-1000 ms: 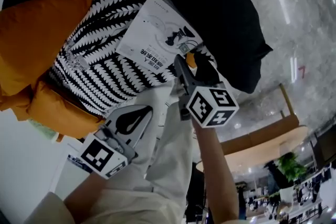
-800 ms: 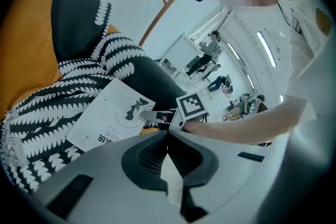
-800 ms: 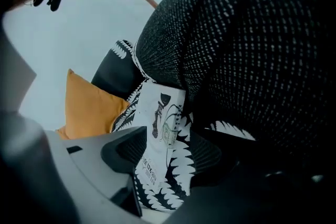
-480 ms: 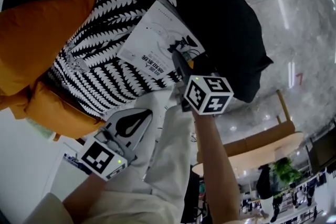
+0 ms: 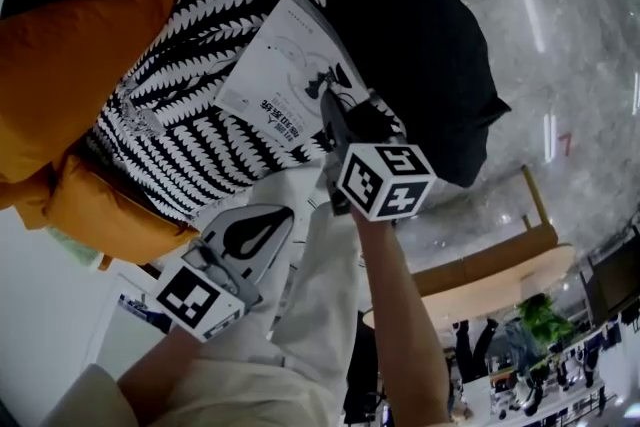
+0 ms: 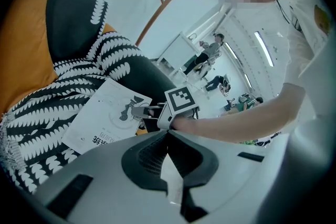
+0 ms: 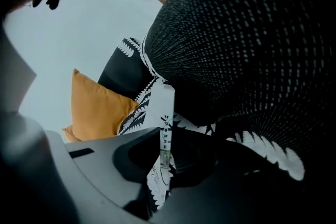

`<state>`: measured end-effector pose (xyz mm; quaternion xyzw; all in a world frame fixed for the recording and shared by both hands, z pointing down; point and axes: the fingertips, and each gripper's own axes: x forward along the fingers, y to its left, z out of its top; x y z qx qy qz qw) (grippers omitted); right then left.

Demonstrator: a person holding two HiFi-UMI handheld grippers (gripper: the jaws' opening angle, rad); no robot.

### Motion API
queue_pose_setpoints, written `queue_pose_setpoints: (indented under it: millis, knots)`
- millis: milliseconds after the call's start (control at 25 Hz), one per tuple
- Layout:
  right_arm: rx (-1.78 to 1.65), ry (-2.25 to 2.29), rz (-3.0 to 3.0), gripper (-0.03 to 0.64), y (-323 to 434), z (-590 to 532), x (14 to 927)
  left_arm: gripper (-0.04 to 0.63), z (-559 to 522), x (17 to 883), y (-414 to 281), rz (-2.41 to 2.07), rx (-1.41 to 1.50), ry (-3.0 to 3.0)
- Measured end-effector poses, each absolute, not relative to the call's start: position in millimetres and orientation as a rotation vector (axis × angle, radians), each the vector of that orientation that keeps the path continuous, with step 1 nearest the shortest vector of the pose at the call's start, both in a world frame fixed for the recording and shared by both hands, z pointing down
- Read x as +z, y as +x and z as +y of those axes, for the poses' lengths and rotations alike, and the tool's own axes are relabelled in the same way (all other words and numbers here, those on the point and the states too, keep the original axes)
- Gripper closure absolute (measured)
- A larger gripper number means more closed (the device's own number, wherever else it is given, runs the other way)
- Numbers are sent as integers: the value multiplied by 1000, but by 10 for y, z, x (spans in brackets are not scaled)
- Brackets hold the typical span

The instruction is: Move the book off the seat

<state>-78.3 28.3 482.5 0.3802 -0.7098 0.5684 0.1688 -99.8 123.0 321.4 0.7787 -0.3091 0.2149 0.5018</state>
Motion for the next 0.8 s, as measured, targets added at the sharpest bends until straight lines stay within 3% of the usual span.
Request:
queue_pose_setpoints:
  millis: [440, 800]
  knots:
    - [1565, 1072, -2021, 572, -936, 379, 4760, 589, 1200, 3342, -1049, -704, 555, 1928]
    - [1421, 1027, -2136, 572, -688, 778, 4137, 591, 1615, 3002, -750, -711, 599, 1971]
